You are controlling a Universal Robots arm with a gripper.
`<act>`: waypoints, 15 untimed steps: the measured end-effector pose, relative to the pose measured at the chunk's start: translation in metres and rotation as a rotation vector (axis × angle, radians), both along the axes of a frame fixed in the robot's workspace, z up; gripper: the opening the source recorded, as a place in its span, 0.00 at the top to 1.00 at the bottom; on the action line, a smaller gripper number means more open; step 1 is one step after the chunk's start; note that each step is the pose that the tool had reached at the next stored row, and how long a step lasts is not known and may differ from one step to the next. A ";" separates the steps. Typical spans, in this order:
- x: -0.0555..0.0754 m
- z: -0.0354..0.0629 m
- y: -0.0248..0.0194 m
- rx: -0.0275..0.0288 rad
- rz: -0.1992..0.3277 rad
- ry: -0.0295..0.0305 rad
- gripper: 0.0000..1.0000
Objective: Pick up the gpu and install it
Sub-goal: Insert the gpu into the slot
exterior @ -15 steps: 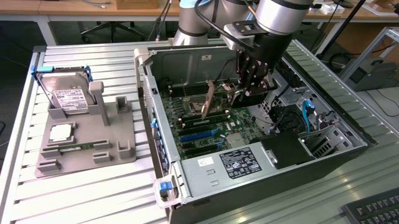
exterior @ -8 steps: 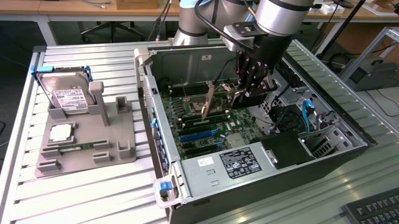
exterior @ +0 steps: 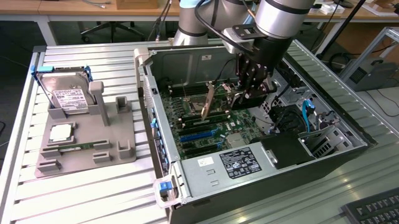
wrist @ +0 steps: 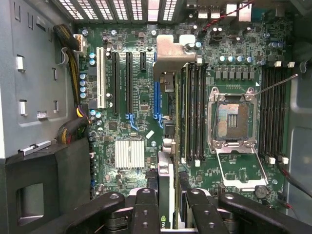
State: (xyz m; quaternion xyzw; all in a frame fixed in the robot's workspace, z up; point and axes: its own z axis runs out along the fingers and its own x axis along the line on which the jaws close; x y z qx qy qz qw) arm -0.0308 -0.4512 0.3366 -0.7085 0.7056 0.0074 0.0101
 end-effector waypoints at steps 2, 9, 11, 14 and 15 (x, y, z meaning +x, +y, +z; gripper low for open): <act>0.000 -0.0007 -0.0003 0.0000 0.000 0.0000 0.73; 0.000 -0.0036 -0.0018 0.0000 0.001 0.0000 0.73; 0.000 -0.0043 -0.0021 0.0001 0.001 0.0000 0.73; 0.000 -0.0056 -0.0027 0.0000 0.001 0.0000 0.73; 0.000 -0.0061 -0.0030 0.0000 0.001 0.0000 0.73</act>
